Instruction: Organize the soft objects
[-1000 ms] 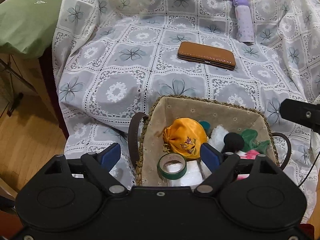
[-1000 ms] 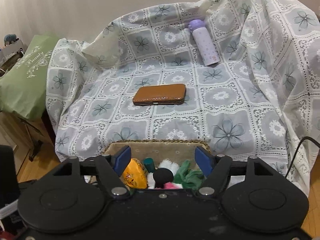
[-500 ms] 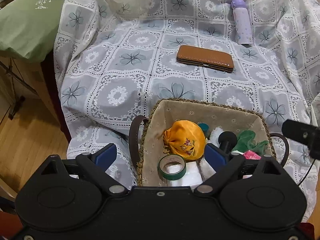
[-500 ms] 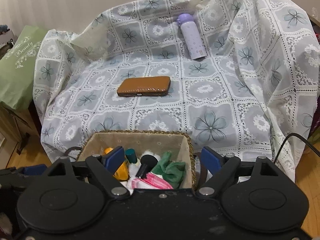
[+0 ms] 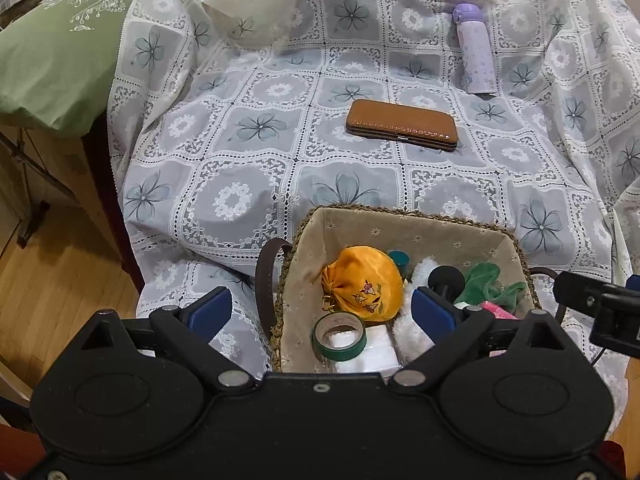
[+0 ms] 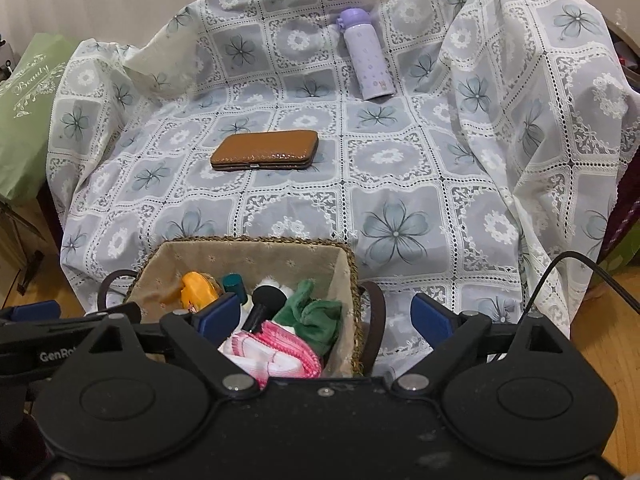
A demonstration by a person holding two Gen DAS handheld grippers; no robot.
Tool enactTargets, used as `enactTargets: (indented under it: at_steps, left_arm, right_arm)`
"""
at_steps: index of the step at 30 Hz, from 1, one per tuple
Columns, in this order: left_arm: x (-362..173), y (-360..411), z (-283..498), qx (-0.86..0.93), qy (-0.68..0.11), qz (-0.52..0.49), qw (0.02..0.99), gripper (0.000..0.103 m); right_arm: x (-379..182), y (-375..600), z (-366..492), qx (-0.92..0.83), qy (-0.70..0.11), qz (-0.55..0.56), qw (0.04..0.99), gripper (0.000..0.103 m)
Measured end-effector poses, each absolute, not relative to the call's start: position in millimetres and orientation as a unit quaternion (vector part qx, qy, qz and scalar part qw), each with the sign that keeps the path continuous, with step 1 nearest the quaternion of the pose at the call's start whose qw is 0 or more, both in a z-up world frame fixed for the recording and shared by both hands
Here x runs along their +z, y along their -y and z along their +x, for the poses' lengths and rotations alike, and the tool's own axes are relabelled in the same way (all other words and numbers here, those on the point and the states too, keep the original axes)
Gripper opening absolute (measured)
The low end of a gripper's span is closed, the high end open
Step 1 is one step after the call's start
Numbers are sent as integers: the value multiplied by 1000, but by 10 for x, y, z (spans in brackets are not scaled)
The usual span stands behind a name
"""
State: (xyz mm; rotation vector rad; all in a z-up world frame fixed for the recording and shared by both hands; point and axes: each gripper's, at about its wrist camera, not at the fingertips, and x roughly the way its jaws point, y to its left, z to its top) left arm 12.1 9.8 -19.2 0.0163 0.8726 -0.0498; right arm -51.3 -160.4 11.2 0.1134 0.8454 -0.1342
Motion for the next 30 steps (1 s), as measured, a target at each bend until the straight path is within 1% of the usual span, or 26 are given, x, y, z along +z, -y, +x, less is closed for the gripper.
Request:
enactTargets:
  at_steps: [3, 20, 30]
  left_arm:
    - [-180, -91, 114, -27, -423, 7, 906, 94]
    - [-170, -54, 80, -24, -422, 18, 906, 94]
    - [-206, -60, 97, -32, -437, 14, 899, 94]
  right_arm:
    - [98, 1627, -512, -69, -412, 58, 907, 95]
    - [18, 1691, -494, -82, -431, 65, 896, 96]
    - [-18, 1709, -482, -85, -440, 68, 891, 96]
